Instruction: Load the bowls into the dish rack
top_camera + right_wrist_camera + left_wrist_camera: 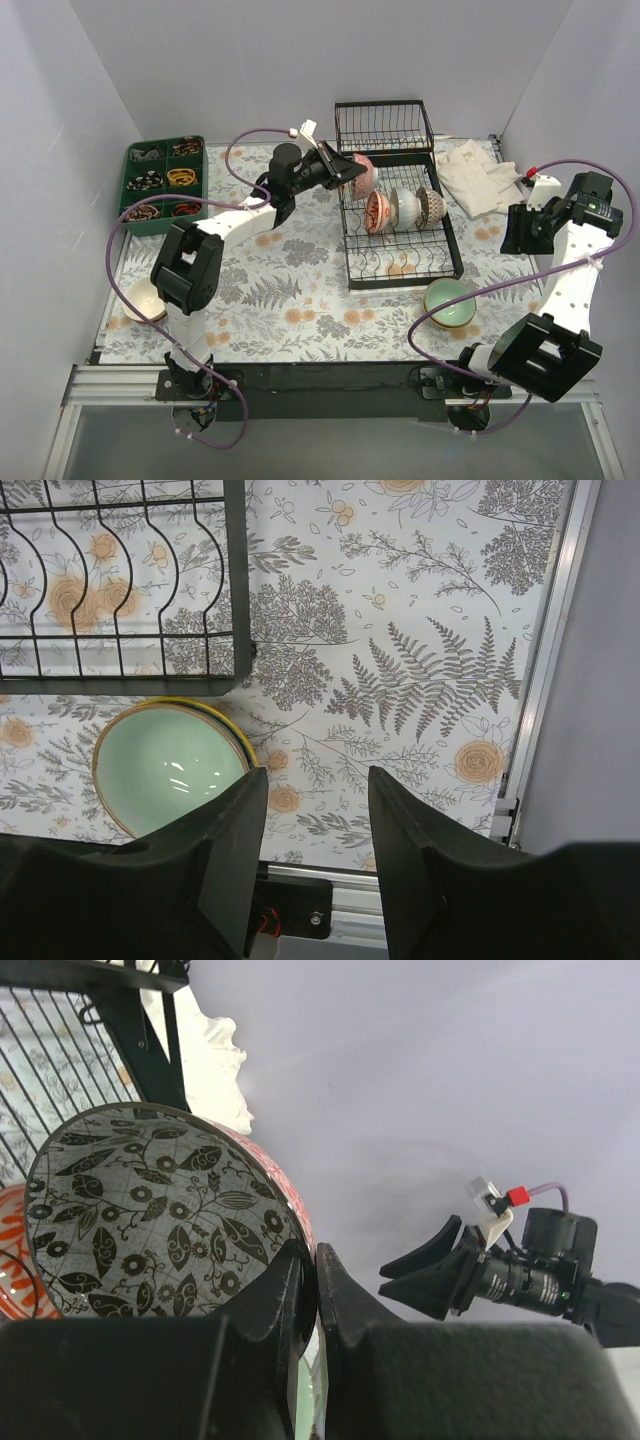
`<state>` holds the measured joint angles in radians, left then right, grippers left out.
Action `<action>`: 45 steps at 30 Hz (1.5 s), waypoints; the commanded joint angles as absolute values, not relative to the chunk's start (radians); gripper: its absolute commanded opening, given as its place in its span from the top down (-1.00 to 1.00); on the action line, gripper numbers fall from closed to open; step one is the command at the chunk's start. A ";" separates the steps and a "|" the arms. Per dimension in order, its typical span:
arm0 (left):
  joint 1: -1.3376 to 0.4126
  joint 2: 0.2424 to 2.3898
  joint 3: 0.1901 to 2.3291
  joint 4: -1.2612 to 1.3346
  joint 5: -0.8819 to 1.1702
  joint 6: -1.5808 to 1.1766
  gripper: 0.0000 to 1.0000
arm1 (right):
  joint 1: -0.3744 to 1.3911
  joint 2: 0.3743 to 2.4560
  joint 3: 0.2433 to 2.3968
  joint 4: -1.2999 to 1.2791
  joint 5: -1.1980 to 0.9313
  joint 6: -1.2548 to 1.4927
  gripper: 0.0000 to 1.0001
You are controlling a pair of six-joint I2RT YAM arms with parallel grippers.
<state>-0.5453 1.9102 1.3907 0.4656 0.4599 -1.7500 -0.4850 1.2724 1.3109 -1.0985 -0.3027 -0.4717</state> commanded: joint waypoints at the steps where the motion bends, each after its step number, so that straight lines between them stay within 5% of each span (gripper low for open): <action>1: -0.543 1.925 1.356 0.589 0.451 -1.899 1.00 | -0.489 1.269 1.344 -1.101 -0.264 -0.488 -0.07; 28: -0.502 2.077 1.206 0.919 0.580 -2.088 1.00 | -0.489 1.298 1.332 -1.146 -0.199 -0.480 -0.07; 45: -0.502 2.134 1.198 0.877 0.551 -2.057 0.99 | -0.489 1.318 1.319 -1.127 -0.218 -0.479 -0.07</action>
